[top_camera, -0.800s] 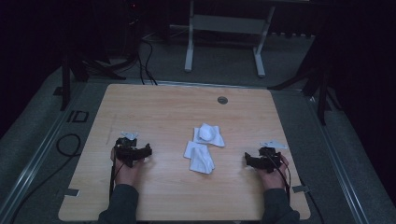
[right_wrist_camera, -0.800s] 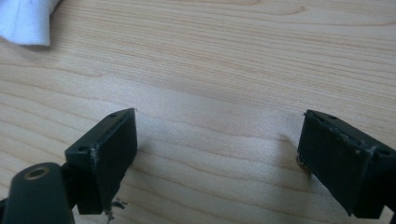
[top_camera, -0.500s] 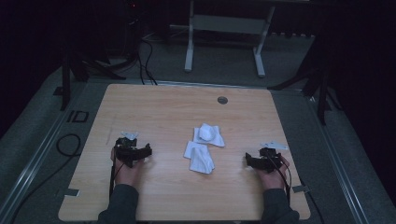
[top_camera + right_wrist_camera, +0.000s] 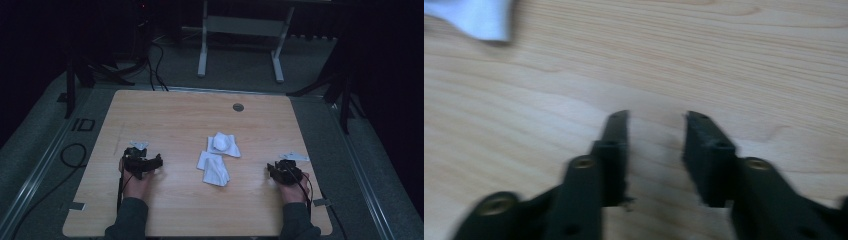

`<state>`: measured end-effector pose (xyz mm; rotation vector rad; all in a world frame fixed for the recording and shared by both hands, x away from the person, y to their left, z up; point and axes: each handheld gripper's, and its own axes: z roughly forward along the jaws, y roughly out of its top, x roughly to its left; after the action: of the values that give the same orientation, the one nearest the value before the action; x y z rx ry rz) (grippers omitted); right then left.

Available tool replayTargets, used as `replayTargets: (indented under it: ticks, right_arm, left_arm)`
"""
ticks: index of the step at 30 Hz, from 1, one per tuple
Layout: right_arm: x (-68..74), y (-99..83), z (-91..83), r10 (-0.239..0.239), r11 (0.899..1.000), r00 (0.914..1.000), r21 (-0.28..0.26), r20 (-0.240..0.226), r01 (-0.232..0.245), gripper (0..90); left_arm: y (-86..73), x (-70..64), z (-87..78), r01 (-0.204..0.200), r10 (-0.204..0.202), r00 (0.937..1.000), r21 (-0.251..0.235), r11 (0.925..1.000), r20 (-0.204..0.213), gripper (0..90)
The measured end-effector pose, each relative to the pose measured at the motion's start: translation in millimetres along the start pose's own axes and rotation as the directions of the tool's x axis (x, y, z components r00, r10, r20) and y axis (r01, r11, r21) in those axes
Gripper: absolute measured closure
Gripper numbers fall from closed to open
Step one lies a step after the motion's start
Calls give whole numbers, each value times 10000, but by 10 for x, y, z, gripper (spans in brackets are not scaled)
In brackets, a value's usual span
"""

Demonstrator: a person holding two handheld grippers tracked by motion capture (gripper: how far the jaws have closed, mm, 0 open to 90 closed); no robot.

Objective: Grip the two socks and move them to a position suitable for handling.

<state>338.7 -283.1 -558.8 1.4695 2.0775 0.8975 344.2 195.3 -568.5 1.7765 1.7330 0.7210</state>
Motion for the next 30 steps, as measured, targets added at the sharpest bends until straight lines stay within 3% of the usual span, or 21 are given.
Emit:
replayTargets:
  ticks: [1,4,11,13,16,19,21,27,28,29,30]
  right_arm:
    - [43,8,-42,-322,9995,9995,-79,-79,321,796]
    - [110,28,-100,-734,9972,9969,-158,-288,729,862]
    - [226,90,-157,-1194,9927,9904,-245,-689,1180,892]
    - [301,122,-167,-1556,9878,9844,-231,-828,1542,893]
    - [358,144,-159,-1703,9854,9805,-184,-981,1693,893]
    - [494,199,-119,-2089,9779,9700,-197,-1247,2081,892]
    - [534,215,-109,-2163,9763,9675,-200,-1313,2156,892]
    - [798,355,-48,-2796,9598,9437,-278,-1769,2792,888]
    - [798,355,-48,-2796,9598,9437,-278,-1769,2792,888]
    - [867,399,-36,-2969,9546,9365,-352,-1867,2957,884]
    - [867,399,-36,-2969,9546,9365,-352,-1867,2957,884]
  left_arm:
    - [0,0,0,0,0,10000,1,10000,-2,142]
    - [0,-1,0,-10,10,10000,-3,10000,2,142]
    - [0,-2,0,-23,23,10000,0,10000,14,142]
    - [0,-2,0,-27,27,10000,1,10000,17,142]
    - [0,-2,0,-26,26,10000,3,10000,17,142]
    - [0,-2,0,-25,25,10000,2,10000,15,142]
    - [0,-2,0,-24,24,10000,3,10000,15,143]
    - [0,-3,0,-54,54,10000,0,10000,34,142]
    - [0,-5,0,-54,54,10000,-10,10000,49,142]
    - [0,-5,1,-55,55,10000,-9,10000,50,142]
    - [0,-5,0,-52,52,10000,-4,10000,47,142]
